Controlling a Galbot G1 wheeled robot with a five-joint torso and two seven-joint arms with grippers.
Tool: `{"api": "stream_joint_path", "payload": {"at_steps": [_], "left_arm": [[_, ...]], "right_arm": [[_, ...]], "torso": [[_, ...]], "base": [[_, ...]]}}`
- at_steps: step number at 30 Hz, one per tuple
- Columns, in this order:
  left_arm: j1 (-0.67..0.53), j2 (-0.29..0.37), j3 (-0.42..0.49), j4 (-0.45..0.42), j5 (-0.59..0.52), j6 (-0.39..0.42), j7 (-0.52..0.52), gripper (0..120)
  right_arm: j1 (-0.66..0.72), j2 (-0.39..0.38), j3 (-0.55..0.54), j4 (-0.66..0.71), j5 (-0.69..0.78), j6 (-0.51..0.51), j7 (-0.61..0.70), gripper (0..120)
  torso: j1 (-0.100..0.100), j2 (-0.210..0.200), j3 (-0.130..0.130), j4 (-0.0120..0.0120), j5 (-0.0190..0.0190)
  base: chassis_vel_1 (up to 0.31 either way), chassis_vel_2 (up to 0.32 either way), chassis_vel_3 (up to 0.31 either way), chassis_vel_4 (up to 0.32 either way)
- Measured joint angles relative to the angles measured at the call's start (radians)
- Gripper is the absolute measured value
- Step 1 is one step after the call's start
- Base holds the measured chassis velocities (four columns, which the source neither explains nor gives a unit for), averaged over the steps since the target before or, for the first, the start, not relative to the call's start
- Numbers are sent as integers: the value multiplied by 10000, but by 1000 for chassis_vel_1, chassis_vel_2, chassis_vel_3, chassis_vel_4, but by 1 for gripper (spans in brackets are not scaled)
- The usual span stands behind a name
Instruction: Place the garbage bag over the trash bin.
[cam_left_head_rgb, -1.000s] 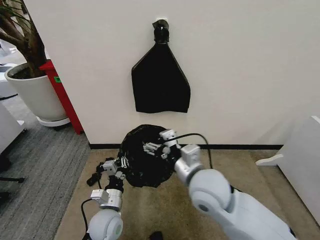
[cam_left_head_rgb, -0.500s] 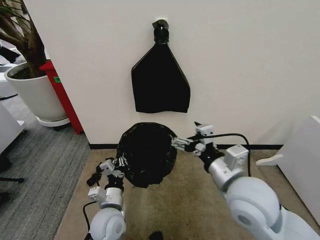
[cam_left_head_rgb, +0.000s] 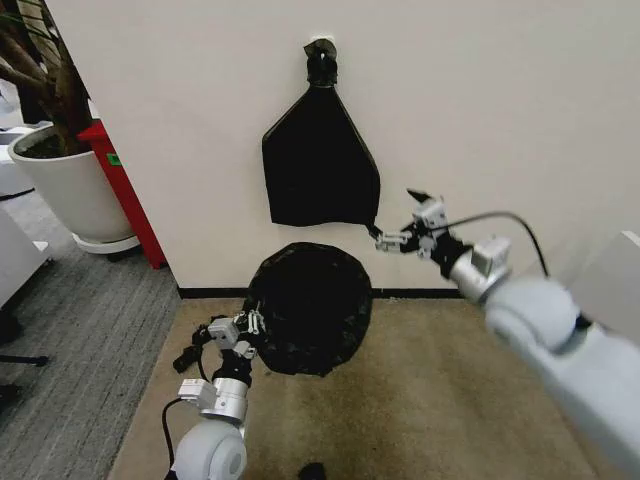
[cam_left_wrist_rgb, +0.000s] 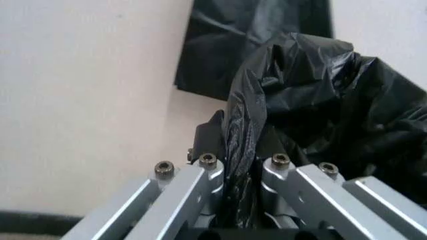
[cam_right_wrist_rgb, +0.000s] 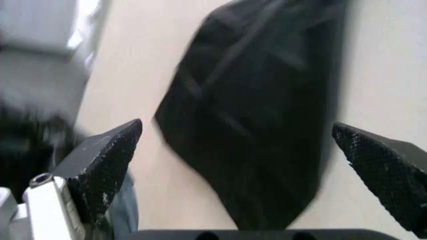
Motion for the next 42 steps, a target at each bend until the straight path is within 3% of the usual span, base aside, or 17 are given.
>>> {"api": "stream_joint_path", "payload": {"at_steps": [4, 12, 20, 27, 42], "left_arm": [[-85, 9, 17, 99, 486, -145, 262, 4], [-84, 70, 49, 209, 521, -174, 268, 4], [-144, 104, 54, 277, 469, -173, 218, 4], [-161, 176, 49, 335, 405, -227, 215, 4], [-26, 121, 61, 159, 418, -316, 260, 4]], "right_arm": [[1954, 180, -1783, -1895, -1872, 630, -2008, 100], [4478, 493, -4284, -3440, -593, 915, -3428, 100], [6096, 937, -6119, -4159, -51, 1227, -4078, 100], [6344, 1676, -6428, -5211, -426, 1886, -4482, 100], [6257, 2952, -6570, -6705, -523, 2289, -4375, 100]], "torso": [[0, -1, 1, 0, 0], [0, 0, 0, -1, -3], [0, -1, 0, 0, -1], [0, -1, -1, 0, 1], [0, -1, -1, -3, -1]], "base": [[0, 0, 0, 0], [0, 0, 0, 0], [0, 0, 0, 0], [0, 0, 0, 0], [0, 0, 0, 0]]}}
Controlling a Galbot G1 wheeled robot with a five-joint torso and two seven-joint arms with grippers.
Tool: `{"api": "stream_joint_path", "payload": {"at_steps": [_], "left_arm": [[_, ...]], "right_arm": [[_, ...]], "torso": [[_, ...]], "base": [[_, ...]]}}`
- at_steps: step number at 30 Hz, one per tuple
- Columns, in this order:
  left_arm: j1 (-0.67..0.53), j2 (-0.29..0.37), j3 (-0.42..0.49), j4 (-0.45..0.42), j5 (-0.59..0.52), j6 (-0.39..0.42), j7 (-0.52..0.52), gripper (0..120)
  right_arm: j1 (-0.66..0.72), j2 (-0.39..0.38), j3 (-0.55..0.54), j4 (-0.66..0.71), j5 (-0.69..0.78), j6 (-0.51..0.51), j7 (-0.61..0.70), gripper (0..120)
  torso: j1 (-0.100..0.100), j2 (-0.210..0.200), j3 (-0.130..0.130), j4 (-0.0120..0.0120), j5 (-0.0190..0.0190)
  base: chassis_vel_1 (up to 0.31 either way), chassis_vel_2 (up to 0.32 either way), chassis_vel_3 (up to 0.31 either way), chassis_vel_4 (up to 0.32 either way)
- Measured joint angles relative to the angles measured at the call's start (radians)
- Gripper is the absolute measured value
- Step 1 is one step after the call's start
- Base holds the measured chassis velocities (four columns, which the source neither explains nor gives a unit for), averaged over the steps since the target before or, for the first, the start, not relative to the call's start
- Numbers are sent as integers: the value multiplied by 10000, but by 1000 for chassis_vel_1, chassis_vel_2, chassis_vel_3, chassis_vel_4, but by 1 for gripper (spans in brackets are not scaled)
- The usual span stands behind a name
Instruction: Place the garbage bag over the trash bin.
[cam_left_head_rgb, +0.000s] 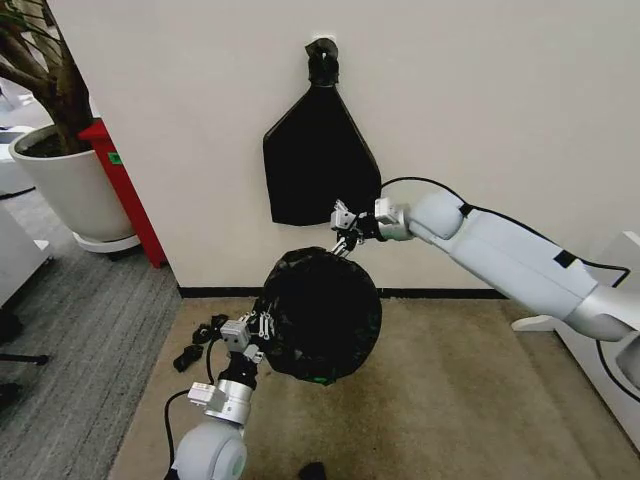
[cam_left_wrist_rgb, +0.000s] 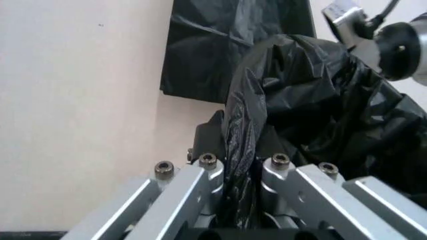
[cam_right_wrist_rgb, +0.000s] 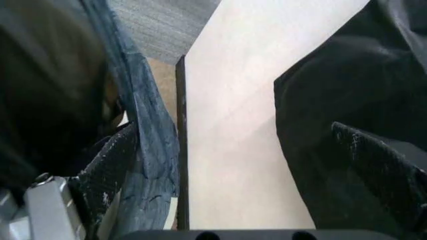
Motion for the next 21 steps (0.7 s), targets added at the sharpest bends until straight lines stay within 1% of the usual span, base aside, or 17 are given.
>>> {"api": "stream_joint_path", "payload": {"at_steps": [12, 14, 19, 21], "left_arm": [[197, -40, -6, -178, 36, -121, 53, 4], [206, -40, -6, -187, 36, -125, 54, 4], [268, -27, -19, -242, 38, -152, 57, 4], [275, -19, -21, -243, 37, -160, 57, 4]], "right_arm": [[110, 875, -94, -1054, -224, 422, 3, 100], [105, 928, -95, -1136, -255, 456, 2, 100], [92, 1310, -72, -1880, -481, 764, -76, 100], [99, 1354, -62, -1983, -507, 794, -94, 100]], "torso": [[0, 0, 0, 2, 0], [0, 0, 0, 3, 0], [0, 0, 0, 2, 1], [0, 0, 0, 2, 1]], "base": [[0, 0, 0, 0], [0, 0, 0, 0], [0, 0, 0, 0], [0, 0, 0, 0]]}}
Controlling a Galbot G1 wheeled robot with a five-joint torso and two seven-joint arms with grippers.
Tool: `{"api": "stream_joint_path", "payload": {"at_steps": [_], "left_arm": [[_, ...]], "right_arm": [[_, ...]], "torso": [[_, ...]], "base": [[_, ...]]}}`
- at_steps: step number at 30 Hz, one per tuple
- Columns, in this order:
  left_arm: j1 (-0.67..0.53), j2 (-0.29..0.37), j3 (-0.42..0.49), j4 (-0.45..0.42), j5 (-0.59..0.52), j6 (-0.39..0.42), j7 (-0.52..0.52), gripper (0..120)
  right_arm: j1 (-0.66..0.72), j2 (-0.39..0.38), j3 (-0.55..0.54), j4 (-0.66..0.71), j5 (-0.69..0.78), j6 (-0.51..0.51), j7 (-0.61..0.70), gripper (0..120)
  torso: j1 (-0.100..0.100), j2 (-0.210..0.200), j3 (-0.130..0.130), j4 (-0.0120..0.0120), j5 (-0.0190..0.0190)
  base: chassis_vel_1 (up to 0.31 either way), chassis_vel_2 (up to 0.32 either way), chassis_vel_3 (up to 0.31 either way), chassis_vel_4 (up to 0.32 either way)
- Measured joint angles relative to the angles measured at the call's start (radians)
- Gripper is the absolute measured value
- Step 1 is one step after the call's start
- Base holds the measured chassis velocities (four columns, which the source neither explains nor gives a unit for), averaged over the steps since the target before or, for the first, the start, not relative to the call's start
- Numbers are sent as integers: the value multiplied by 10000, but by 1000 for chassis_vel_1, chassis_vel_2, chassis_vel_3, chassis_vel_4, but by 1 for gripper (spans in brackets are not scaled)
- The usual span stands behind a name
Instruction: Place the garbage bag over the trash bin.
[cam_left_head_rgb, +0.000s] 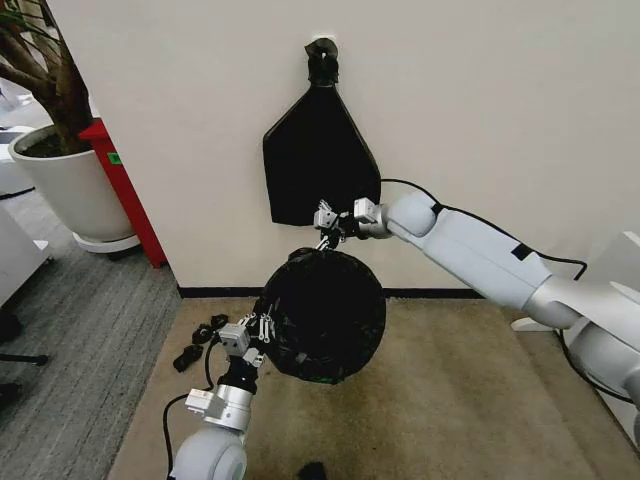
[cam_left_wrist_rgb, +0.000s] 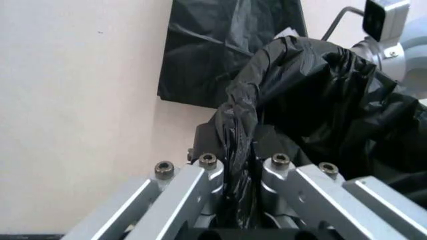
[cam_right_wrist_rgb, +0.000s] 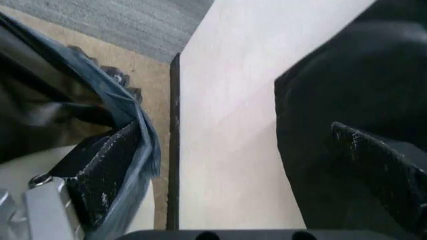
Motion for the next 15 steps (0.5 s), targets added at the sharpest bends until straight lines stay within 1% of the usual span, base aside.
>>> {"api": "stream_joint_path", "payload": {"at_steps": [3, 7, 10, 13, 15], "left_arm": [[-2, 12, -1, 4, -5, -14, 0, 4], [-71, 6, 0, 69, -21, -17, 1, 4], [-163, 24, -27, 179, -65, -17, -6, 4], [-276, 58, -91, 333, -175, -17, -50, 4], [-298, 58, -100, 364, -191, -17, -58, 4]], "right_arm": [[62, 149, 36, -294, -84, 104, -46, 100], [101, 141, 124, -192, -110, -23, -147, 100], [162, -61, 193, 375, 151, -488, -217, 100], [268, -420, 197, 1182, 660, -929, -274, 100], [296, -520, 194, 1379, 733, -996, -305, 100]], "torso": [[0, 0, 0, 1, 0], [0, 0, 0, 1, 0], [0, 0, 0, 0, 0], [0, 0, 0, 1, 0], [0, 0, 0, 1, 1]], "base": [[0, 0, 0, 0], [0, 0, 0, 0], [0, 0, 0, 0], [0, 0, 0, 0], [0, 0, 0, 0]]}}
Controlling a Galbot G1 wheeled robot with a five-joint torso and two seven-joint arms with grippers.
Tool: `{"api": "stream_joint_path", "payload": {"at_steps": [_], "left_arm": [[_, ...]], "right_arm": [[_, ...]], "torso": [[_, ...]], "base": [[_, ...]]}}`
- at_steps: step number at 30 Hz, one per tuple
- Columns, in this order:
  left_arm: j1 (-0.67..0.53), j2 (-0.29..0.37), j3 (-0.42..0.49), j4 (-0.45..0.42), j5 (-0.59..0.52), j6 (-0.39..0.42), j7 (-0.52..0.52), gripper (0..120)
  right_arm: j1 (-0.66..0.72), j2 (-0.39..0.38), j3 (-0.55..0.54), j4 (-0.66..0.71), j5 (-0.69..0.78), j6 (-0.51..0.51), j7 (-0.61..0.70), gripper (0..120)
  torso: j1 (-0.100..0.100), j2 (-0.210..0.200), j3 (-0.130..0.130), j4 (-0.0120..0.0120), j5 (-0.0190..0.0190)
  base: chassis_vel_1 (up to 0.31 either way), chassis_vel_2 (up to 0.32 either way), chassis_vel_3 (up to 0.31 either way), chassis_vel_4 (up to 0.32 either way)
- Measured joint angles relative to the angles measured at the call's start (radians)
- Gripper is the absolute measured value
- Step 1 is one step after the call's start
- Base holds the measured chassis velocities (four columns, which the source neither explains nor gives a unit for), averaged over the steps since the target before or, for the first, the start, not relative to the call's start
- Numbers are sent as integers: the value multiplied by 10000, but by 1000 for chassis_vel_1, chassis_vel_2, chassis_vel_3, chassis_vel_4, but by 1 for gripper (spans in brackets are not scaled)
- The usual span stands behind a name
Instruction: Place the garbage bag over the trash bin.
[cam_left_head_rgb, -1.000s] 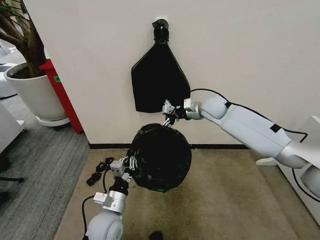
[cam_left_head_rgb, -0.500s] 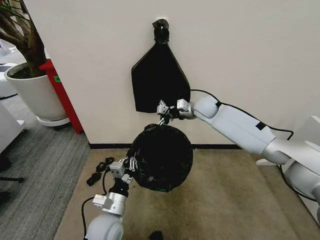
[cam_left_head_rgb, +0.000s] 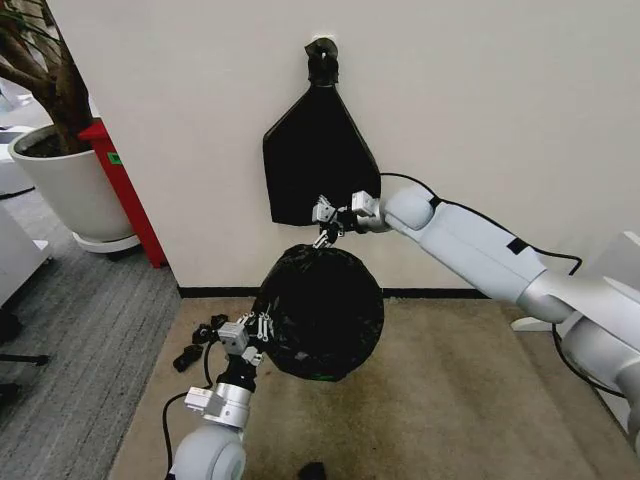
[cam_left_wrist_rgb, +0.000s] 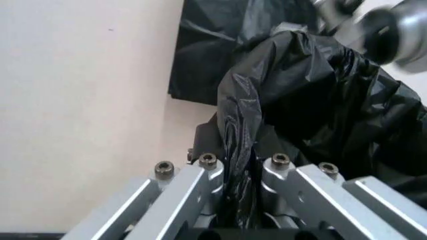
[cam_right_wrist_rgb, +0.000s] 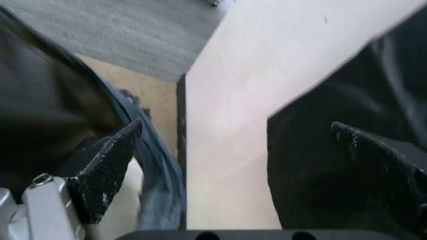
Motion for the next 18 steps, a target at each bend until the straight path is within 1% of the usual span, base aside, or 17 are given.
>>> {"api": "stream_joint_path", "payload": {"at_steps": [5, 6, 9, 10, 11, 13, 14, 15, 17, 18], "left_arm": [[-132, -46, -38, 247, -84, 26, -81, 4], [-132, -46, -38, 247, -84, 26, -81, 4], [-180, -127, -40, 259, -346, 159, -203, 4], [-208, -157, -55, 278, -819, 328, -494, 4], [-214, -157, -56, 280, -985, 398, -613, 4], [-235, -150, -56, 297, -1328, 556, -895, 4], [-235, -150, -56, 297, -1328, 556, -895, 4], [-249, -146, -66, 320, -1403, 591, -965, 4], [-251, -145, -67, 323, -1409, 594, -970, 4], [-263, -164, -70, 354, -1471, 611, -1041, 4]], "right_arm": [[115, -715, -136, 1148, 428, -332, -67, 100], [115, -715, -136, 1148, 428, -332, -67, 100], [-42, -1078, 266, 1926, 682, -411, 197, 100], [-758, -1494, 1034, 3270, 1187, -698, 2366, 100], [-967, -1597, 1197, 3642, 1305, -896, 3252, 100], [-1565, -1866, 1802, 4716, 1975, -1829, 5500, 100], [-1565, -1866, 1802, 4716, 1975, -1829, 5500, 100], [-1704, -1957, 2007, 5000, 2228, -2096, 6031, 100], [-1735, -1982, 2054, 5058, 2280, -2147, 6140, 100], [-1926, -2291, 2459, 5393, 2458, -2362, 6723, 100]], "torso": [[0, 0, 0, -1, 0], [0, 0, 0, -1, 0], [0, 1, -1, -4, -1], [0, 2, -1, -1, 1], [0, 2, -1, -1, 0], [0, 1, -1, -1, 4], [0, 1, -1, -1, 4], [0, 2, -1, 0, 3], [0, 2, -1, 0, 3], [0, 2, -1, -1, -2]], "base": [[0, 0, 0, 0], [0, 0, 0, 0], [0, 0, 0, 0], [0, 0, 0, 0], [0, 0, 0, 0], [0, 0, 0, 0], [0, 0, 0, 0], [0, 0, 0, 0], [0, 0, 0, 0], [0, 0, 0, 0]]}}
